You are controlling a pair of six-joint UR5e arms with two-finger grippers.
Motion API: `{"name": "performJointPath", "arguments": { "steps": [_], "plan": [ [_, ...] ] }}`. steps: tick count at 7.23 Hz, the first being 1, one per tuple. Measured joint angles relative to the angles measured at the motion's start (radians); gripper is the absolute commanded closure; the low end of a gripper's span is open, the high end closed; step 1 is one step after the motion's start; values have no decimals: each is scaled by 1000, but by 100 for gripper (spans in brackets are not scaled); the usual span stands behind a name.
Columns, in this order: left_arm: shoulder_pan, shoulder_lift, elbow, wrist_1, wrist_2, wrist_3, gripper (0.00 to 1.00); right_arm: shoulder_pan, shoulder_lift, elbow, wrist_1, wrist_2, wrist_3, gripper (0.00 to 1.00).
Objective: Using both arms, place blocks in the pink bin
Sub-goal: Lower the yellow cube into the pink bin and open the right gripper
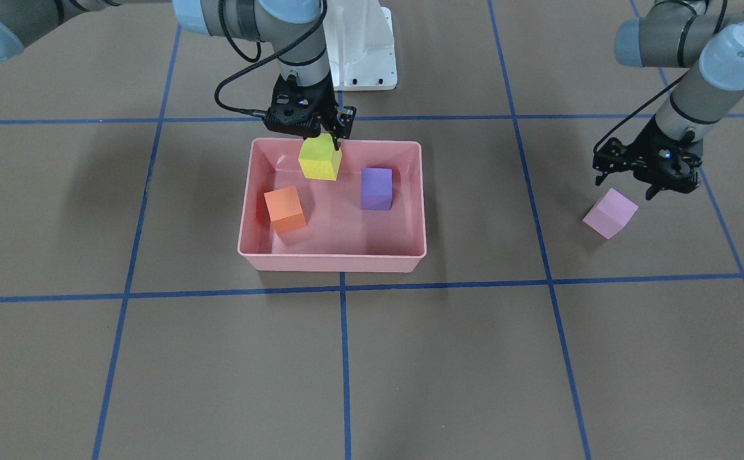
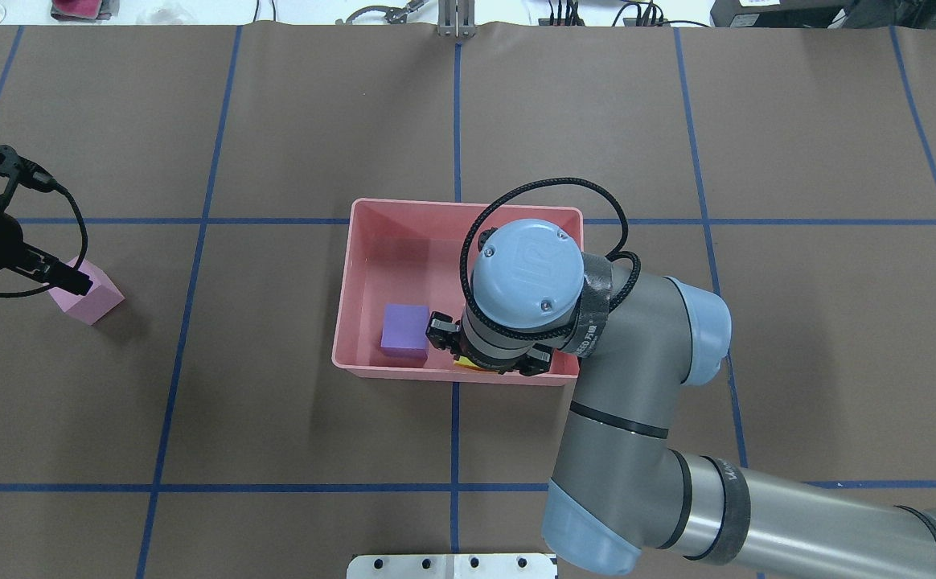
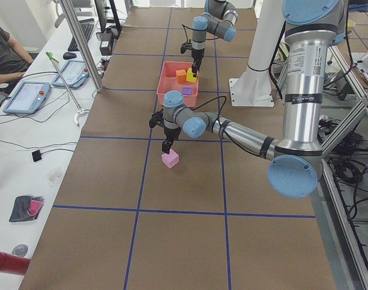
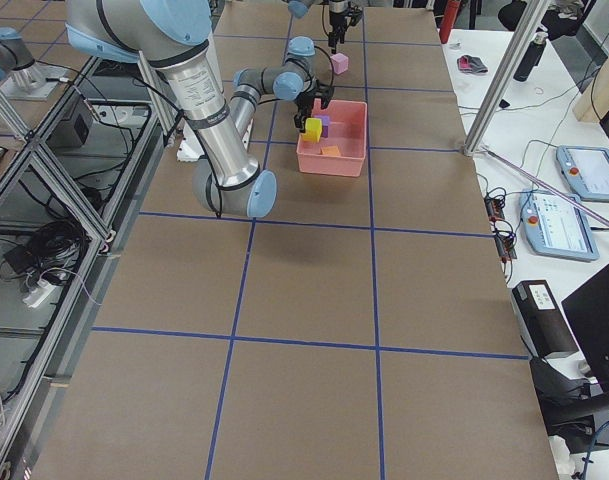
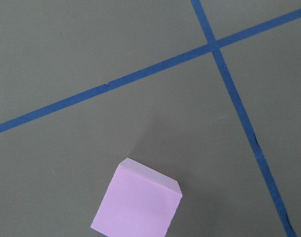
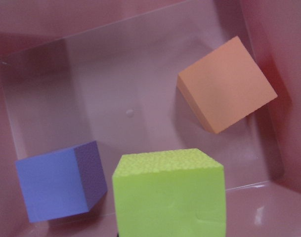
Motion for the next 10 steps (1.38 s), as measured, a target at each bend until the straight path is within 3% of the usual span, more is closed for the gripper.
{"name": "performJointPath", "arguments": {
  "steps": [6,10],
  "plan": [
    [3,-70,151,-1,-8,76,1,19,-22,43,2,2,-3,1],
    [3,-105,171,0,-131,162,1,45,-44,49,2,4,-5,1]
  ]
}}
